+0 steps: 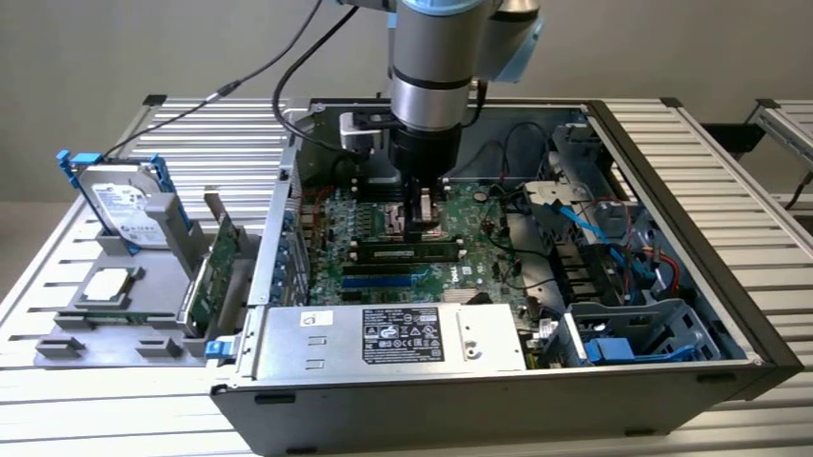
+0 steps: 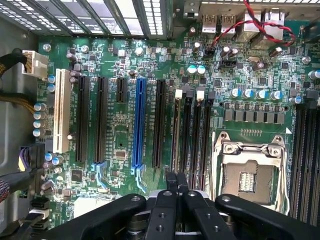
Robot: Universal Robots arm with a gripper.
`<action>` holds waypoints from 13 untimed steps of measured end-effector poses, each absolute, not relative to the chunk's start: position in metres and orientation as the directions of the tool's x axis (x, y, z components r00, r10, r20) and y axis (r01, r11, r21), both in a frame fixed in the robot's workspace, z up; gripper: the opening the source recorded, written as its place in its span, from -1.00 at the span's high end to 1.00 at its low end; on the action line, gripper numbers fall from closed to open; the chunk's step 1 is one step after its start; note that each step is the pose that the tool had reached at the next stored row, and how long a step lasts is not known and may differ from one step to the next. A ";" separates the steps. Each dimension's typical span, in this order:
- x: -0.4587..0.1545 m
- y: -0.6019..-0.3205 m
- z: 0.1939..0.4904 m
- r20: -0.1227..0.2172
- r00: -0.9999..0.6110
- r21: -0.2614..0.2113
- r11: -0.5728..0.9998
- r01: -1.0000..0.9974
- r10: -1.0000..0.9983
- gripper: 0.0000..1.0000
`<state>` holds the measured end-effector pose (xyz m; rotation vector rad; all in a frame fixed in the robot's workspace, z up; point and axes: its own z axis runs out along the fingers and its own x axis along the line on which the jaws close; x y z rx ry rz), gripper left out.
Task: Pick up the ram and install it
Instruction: 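Press down the ram until it locks into place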
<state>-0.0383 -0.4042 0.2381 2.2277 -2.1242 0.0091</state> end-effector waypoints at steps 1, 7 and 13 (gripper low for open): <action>-0.038 -0.404 0.236 0.048 0.048 0.042 -0.046 -0.998 -0.998 0.79; -0.039 -0.403 0.229 0.048 0.046 0.042 -0.044 -0.998 -0.998 0.79; -0.039 -0.401 0.226 0.048 0.045 0.042 -0.043 -0.998 -0.998 0.79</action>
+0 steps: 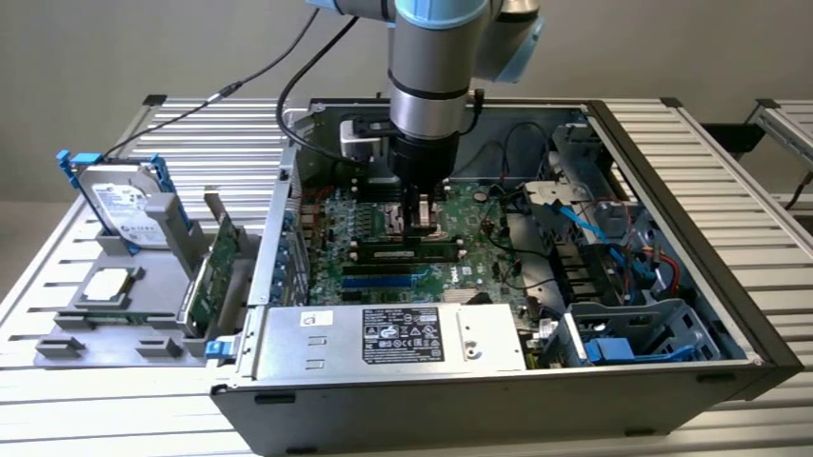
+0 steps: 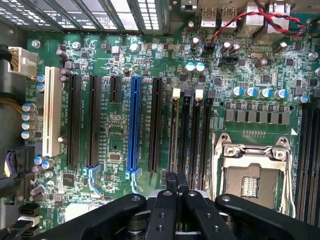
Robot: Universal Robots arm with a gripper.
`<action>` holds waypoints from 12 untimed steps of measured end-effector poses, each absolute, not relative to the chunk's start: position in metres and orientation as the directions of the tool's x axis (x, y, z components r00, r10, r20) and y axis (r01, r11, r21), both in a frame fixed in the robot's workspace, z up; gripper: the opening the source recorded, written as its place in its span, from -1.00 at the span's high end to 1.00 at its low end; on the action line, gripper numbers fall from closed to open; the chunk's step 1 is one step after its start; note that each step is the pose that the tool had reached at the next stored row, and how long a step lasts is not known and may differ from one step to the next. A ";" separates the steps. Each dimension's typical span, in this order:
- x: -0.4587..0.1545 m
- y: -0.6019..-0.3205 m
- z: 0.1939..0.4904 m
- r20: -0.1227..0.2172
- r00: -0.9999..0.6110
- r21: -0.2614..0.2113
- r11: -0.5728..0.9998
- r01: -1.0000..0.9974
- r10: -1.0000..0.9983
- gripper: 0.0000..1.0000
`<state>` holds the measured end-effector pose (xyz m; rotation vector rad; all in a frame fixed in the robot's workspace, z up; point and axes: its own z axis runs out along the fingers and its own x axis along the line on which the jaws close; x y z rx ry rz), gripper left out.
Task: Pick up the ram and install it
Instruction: 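Press down the ram until it locks into place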
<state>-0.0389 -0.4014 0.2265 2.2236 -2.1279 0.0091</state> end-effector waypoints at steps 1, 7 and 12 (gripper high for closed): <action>-0.039 -0.401 0.226 0.048 0.045 0.042 -0.043 -0.998 -0.998 0.79; -0.039 -0.401 0.230 0.045 0.045 0.041 -0.043 -0.998 -0.998 0.79; -0.039 -0.401 0.243 0.048 0.045 0.042 -0.043 -0.998 -0.998 0.79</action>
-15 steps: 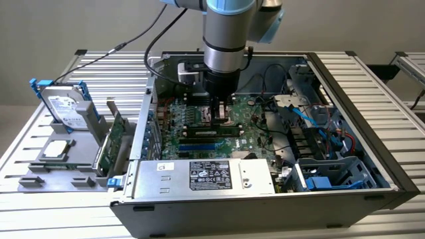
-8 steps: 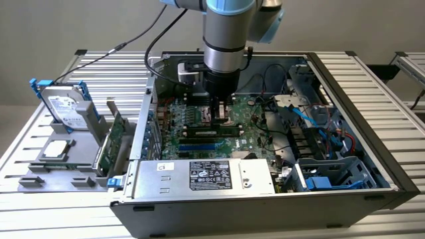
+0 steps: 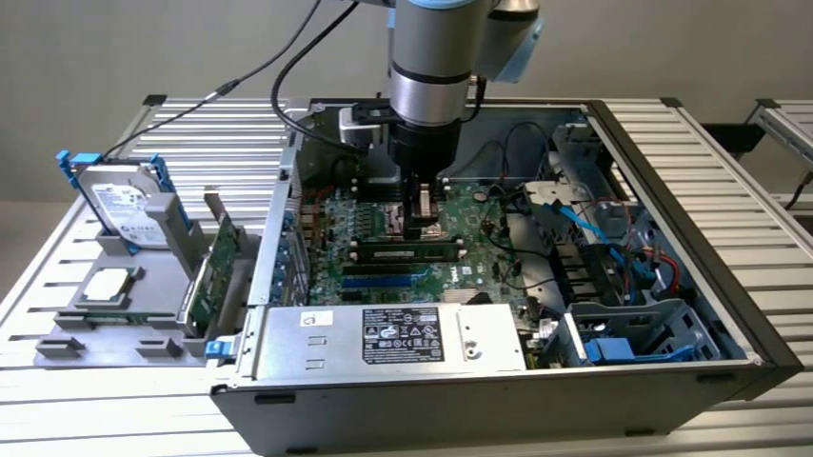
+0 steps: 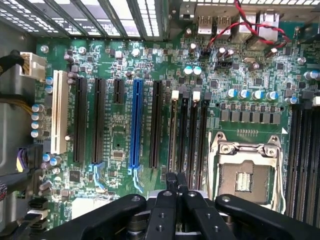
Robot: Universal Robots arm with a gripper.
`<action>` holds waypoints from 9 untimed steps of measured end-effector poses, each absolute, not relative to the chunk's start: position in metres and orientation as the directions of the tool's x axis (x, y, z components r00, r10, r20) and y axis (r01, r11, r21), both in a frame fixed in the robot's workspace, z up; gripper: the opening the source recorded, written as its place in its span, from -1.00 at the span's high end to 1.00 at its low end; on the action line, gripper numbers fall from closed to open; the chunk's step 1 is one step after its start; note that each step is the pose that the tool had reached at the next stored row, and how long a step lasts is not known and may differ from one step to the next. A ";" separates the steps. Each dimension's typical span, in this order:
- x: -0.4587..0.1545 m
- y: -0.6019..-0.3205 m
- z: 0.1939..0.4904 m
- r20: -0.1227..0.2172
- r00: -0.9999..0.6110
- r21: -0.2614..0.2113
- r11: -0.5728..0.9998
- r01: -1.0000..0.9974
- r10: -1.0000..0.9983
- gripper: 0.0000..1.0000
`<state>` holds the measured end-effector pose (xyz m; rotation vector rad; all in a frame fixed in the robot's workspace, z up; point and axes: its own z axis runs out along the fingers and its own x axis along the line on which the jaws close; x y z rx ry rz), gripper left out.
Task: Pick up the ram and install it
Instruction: 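Press down the ram until it locks into place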
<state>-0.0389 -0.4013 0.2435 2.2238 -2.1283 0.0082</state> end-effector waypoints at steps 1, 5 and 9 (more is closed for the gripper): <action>-0.039 -0.401 0.243 0.048 0.045 0.042 -0.043 -0.998 -0.998 0.79; -0.039 -0.401 0.242 0.048 0.045 0.042 -0.043 -0.998 -0.998 0.79; -0.039 -0.401 0.238 0.048 0.045 0.042 -0.043 -0.998 -0.998 0.79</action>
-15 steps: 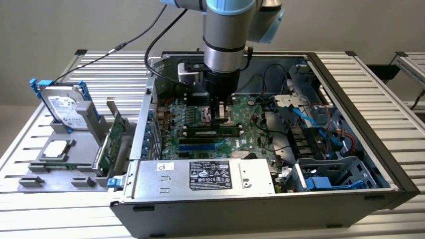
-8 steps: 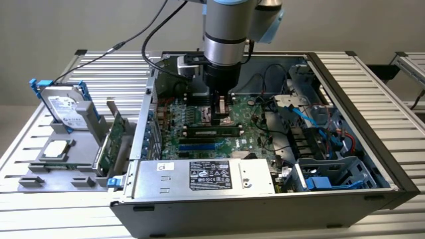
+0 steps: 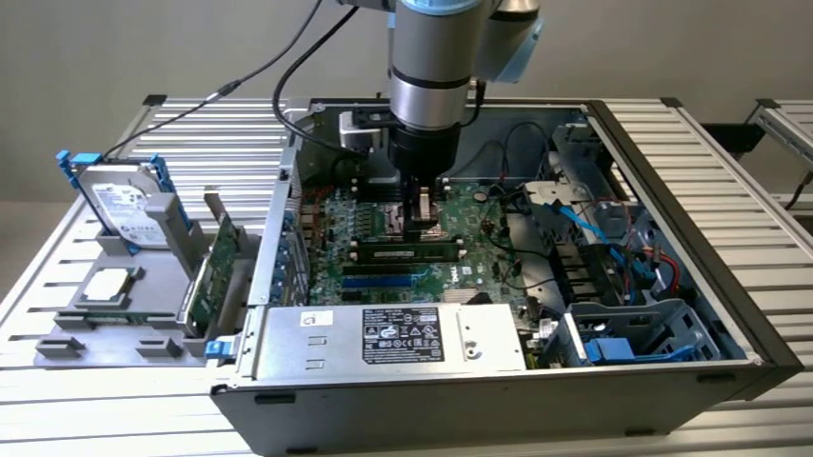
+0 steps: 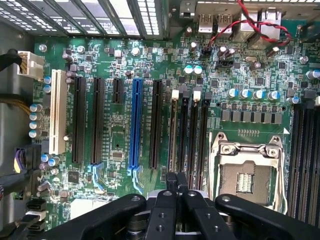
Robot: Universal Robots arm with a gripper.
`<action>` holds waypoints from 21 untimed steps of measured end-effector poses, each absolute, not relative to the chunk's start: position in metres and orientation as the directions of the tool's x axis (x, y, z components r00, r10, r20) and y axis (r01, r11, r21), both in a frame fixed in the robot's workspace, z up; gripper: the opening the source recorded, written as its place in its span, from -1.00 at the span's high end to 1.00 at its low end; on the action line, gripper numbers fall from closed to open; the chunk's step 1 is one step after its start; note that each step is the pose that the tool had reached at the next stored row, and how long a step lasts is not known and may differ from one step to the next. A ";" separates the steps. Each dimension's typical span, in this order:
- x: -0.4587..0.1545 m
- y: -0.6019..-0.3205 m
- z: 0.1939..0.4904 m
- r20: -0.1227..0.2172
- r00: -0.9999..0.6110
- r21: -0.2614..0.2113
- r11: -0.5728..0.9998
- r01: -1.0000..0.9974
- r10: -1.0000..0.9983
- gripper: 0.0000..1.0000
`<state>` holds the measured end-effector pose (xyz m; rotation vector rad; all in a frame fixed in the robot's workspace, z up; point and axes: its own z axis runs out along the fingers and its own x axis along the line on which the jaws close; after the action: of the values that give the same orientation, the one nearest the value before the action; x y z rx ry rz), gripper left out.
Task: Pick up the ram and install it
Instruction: 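Press down the ram until it locks into place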
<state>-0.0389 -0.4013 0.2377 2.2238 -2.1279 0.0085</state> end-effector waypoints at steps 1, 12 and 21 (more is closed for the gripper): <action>-0.039 -0.401 0.237 0.048 0.045 0.042 -0.043 -0.998 -0.998 0.79; -0.039 -0.401 0.230 0.058 0.045 0.043 -0.042 -0.998 -0.997 0.79; -0.039 -0.401 0.244 0.060 0.045 0.043 -0.042 -0.998 -0.997 0.79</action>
<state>-0.0389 -0.4014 0.2435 2.2167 -2.1219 0.0206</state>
